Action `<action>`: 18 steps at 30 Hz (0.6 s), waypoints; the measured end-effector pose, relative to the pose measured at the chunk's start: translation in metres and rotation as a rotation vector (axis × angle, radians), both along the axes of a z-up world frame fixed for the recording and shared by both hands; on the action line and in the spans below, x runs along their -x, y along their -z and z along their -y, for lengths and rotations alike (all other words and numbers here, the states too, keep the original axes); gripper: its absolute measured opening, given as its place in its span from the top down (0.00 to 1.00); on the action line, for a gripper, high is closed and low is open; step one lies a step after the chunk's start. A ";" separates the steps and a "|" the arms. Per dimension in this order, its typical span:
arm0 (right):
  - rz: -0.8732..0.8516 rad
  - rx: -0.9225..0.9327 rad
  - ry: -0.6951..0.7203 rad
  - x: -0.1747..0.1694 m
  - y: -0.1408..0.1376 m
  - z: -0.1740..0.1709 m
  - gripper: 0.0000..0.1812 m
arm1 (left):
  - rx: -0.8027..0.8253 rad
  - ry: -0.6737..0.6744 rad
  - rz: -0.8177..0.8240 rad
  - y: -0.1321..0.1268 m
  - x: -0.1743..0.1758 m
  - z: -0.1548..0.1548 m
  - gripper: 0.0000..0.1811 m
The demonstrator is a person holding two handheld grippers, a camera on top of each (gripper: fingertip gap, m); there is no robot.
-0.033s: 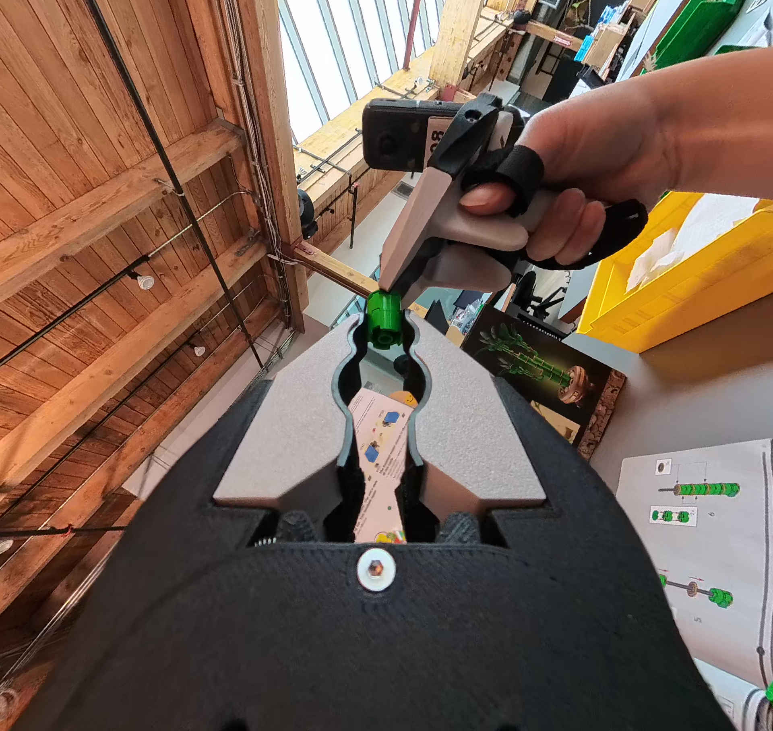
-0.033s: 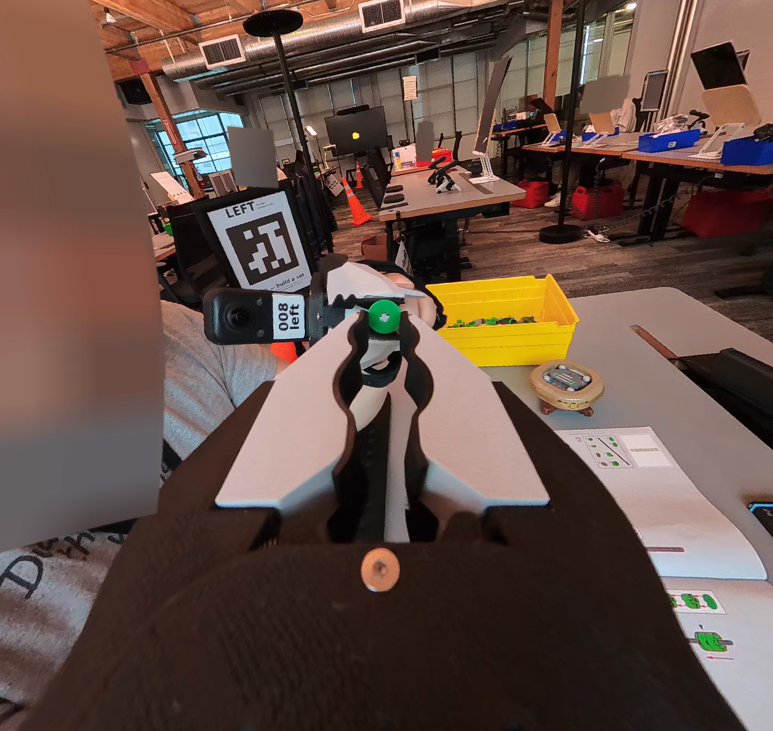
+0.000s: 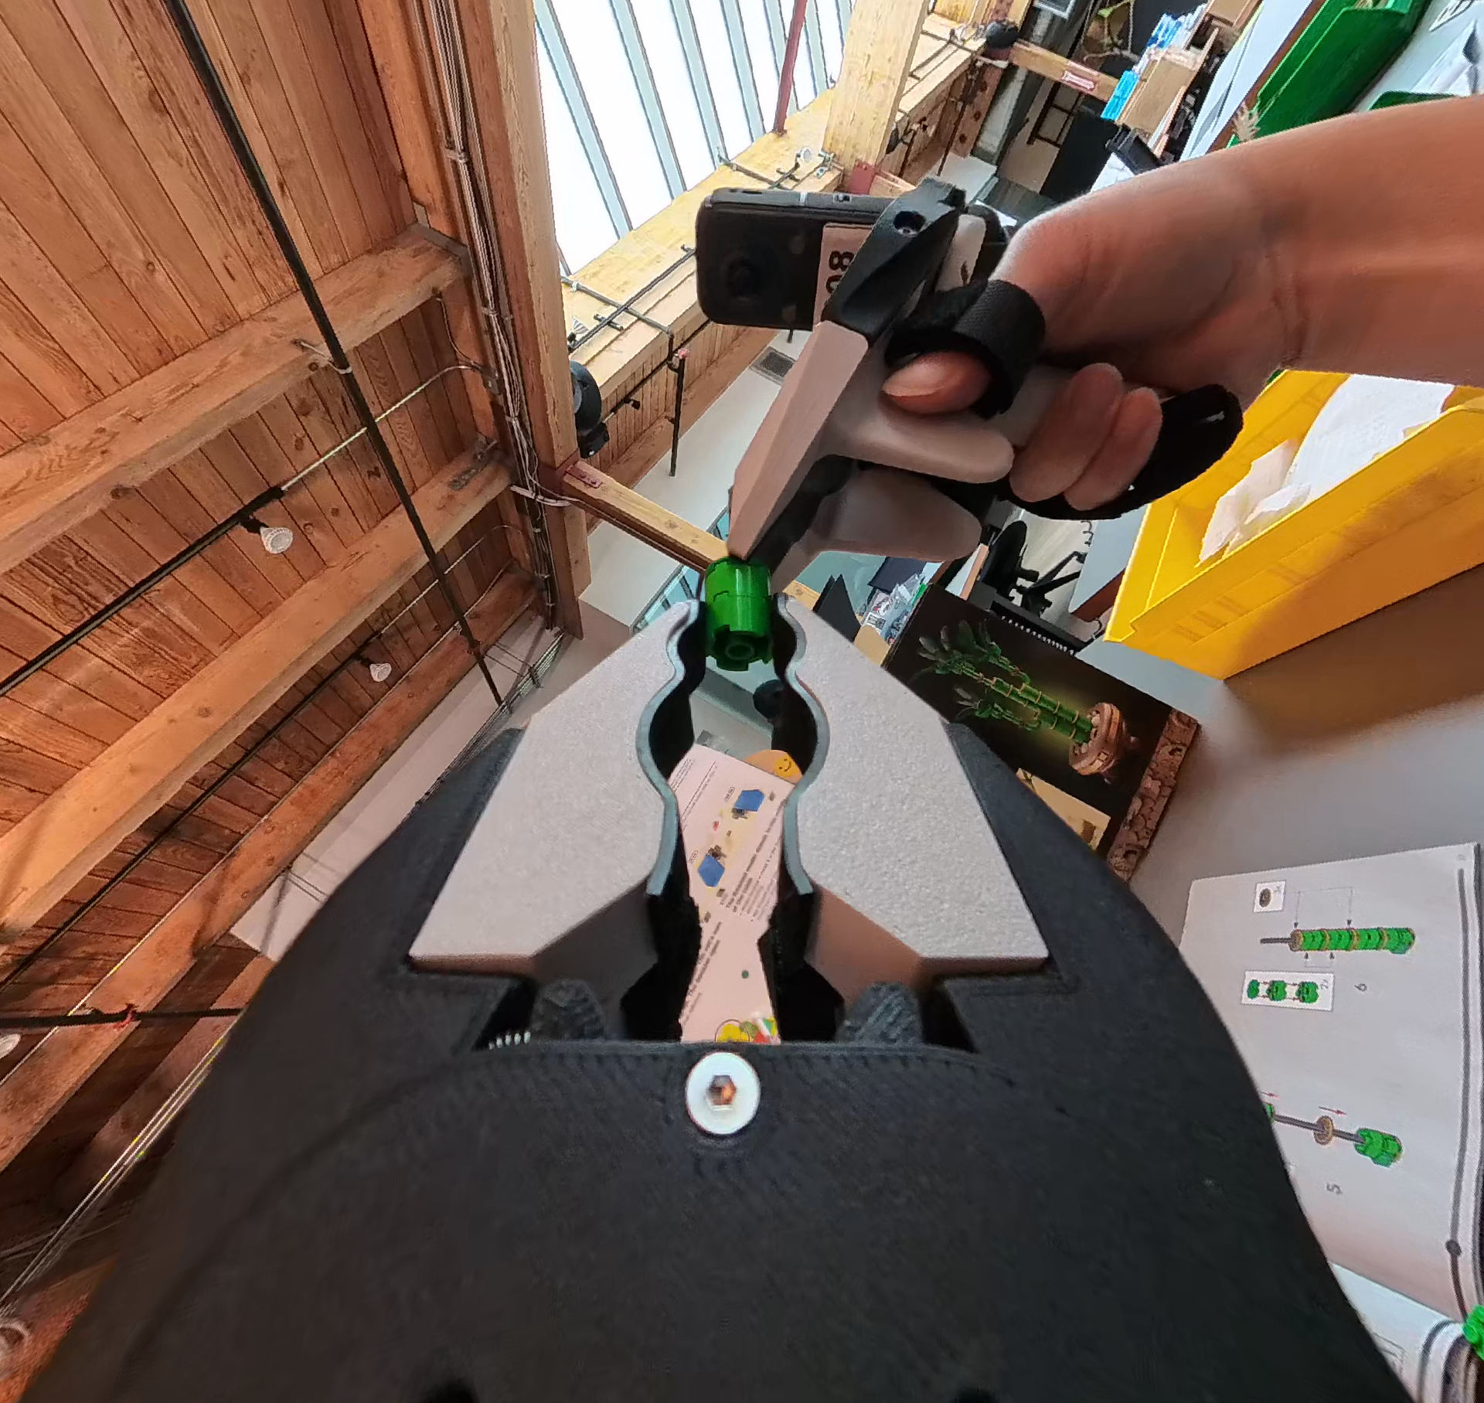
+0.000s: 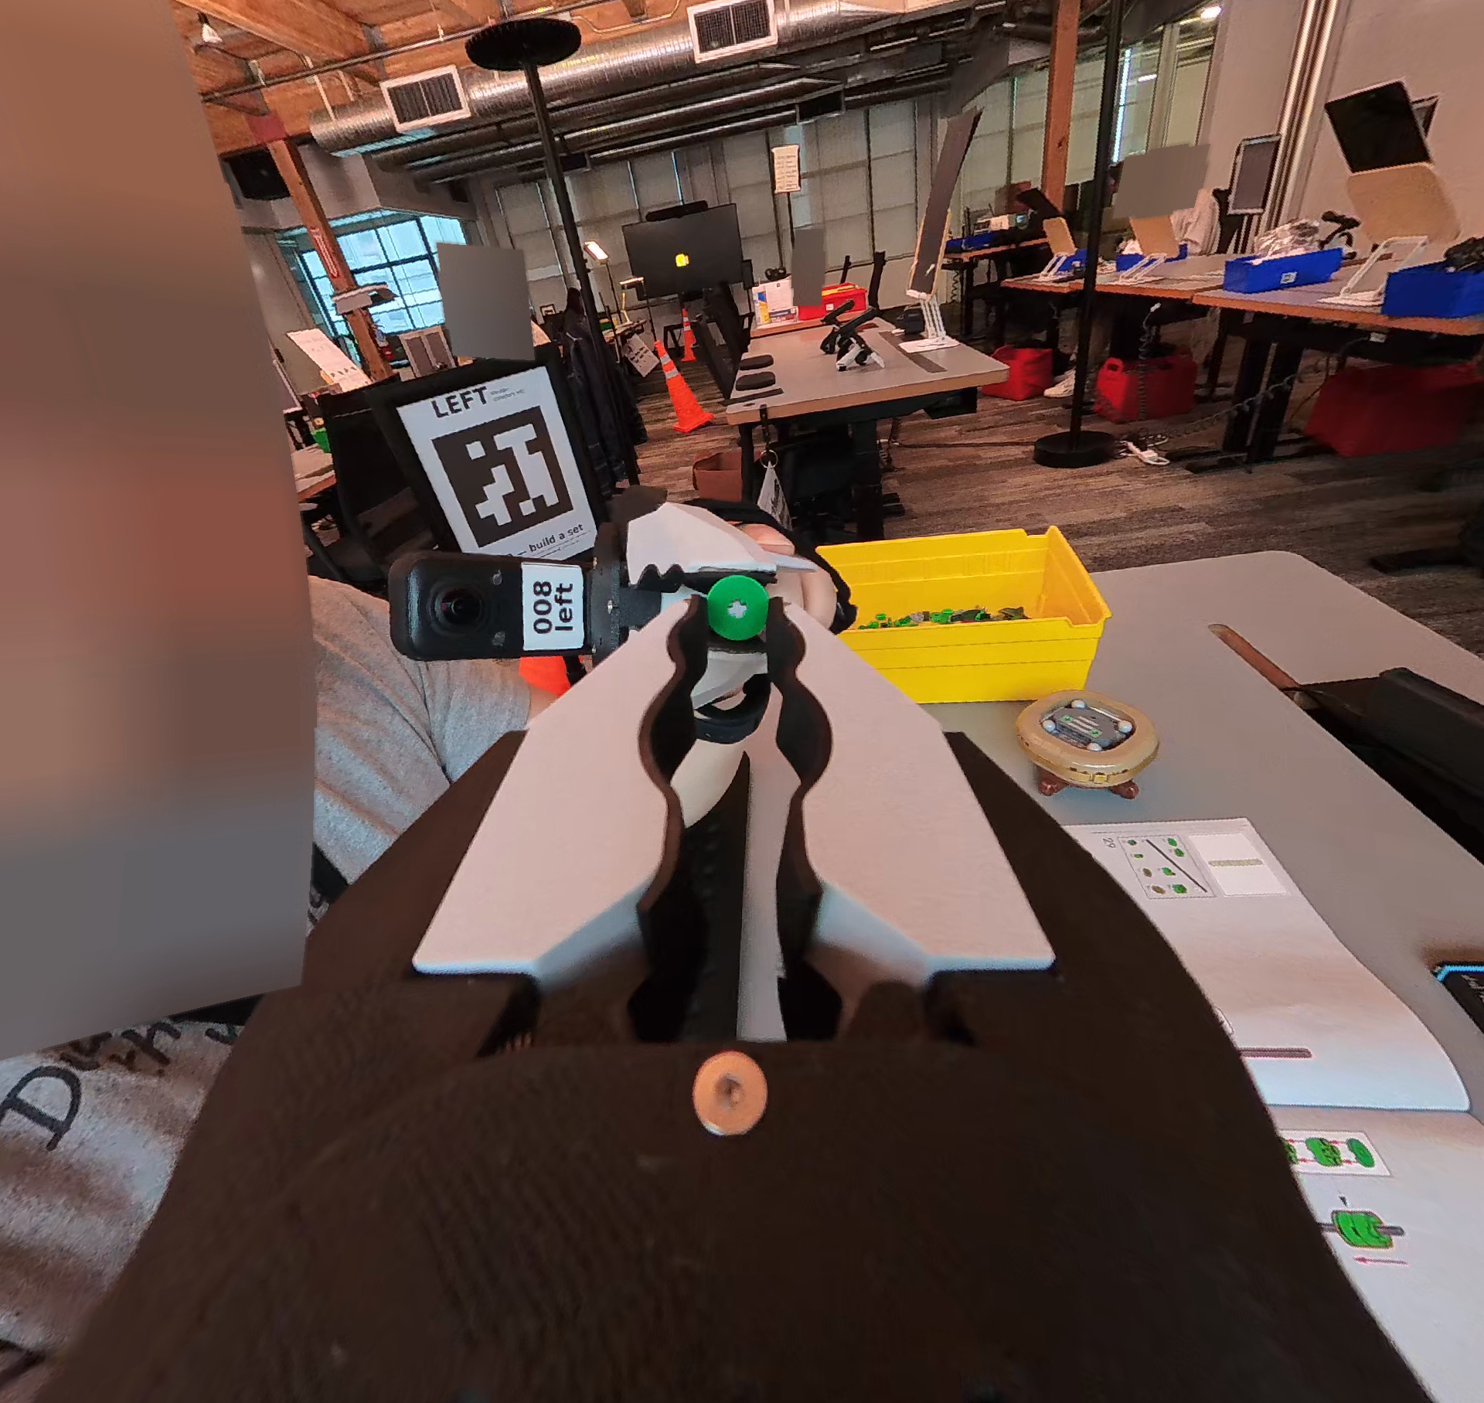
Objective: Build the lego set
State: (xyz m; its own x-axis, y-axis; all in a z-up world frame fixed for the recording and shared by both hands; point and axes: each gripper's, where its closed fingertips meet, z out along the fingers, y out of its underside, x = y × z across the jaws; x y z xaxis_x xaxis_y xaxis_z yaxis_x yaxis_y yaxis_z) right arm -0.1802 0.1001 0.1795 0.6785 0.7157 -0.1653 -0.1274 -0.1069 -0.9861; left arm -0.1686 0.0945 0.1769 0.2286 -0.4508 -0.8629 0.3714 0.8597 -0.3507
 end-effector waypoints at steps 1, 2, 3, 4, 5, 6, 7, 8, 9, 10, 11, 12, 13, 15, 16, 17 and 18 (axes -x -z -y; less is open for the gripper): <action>0.003 -0.001 0.006 0.000 0.000 0.000 0.93 | -0.001 -0.006 0.000 0.000 0.000 0.000 0.93; 0.005 0.000 0.012 -0.001 0.000 -0.001 0.93 | -0.002 -0.010 0.000 0.000 -0.001 -0.001 0.93; 0.006 0.000 0.015 -0.001 0.000 -0.001 0.93 | 0.000 -0.011 0.001 0.000 0.000 -0.001 0.93; 0.003 -0.001 0.014 0.000 0.000 -0.001 0.93 | 0.003 -0.009 0.002 0.000 0.000 -0.001 0.93; 0.001 -0.004 0.017 -0.001 -0.001 -0.001 0.93 | 0.006 -0.006 0.003 -0.001 0.000 -0.002 0.93; 0.003 -0.014 0.027 -0.001 -0.002 -0.003 0.91 | 0.015 0.004 0.007 -0.003 0.000 -0.004 0.93; 0.012 -0.039 0.043 -0.001 -0.005 -0.005 0.90 | 0.039 0.028 0.008 -0.005 0.001 -0.006 0.93; 0.027 -0.063 0.069 -0.001 -0.007 -0.007 0.89 | 0.085 0.070 -0.003 -0.007 0.001 -0.008 0.93; 0.056 -0.083 0.095 -0.001 -0.009 -0.009 0.88 | 0.160 0.128 -0.028 -0.009 0.001 -0.010 0.93; 0.100 -0.124 0.120 0.000 -0.011 -0.009 0.87 | 0.257 0.200 -0.074 -0.010 0.000 -0.012 0.93; 0.146 -0.190 0.147 0.000 -0.016 -0.006 0.83 | 0.363 0.284 -0.144 -0.010 -0.001 -0.013 0.93; 0.198 -0.272 0.181 -0.002 -0.023 -0.002 0.78 | 0.476 0.379 -0.205 -0.012 -0.001 -0.014 0.93; 0.261 -0.362 0.221 -0.003 -0.029 0.003 0.74 | 0.593 0.488 -0.243 -0.017 0.003 -0.015 0.93; 0.395 -0.552 0.312 -0.006 -0.038 0.012 0.65 | 0.818 0.724 -0.342 -0.026 0.010 -0.017 0.93; 0.481 -0.635 0.356 -0.005 -0.039 0.015 0.66 | 0.915 0.825 -0.390 -0.030 0.013 -0.020 0.93; 0.565 -0.711 0.414 -0.005 -0.039 0.016 0.66 | 0.988 0.916 -0.433 -0.032 0.015 -0.022 0.92; 0.644 -0.776 0.476 -0.005 -0.039 0.015 0.66 | 1.041 0.992 -0.476 -0.033 0.018 -0.022 0.92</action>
State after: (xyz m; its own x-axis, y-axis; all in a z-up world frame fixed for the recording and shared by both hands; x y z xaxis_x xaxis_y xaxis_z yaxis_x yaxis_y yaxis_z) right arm -0.1753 0.0856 0.2183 0.7087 0.1163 0.6959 0.5681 0.4908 -0.6606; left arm -0.1861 0.1164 0.2102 -0.7256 -0.6877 0.0248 0.3139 -0.3629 -0.8774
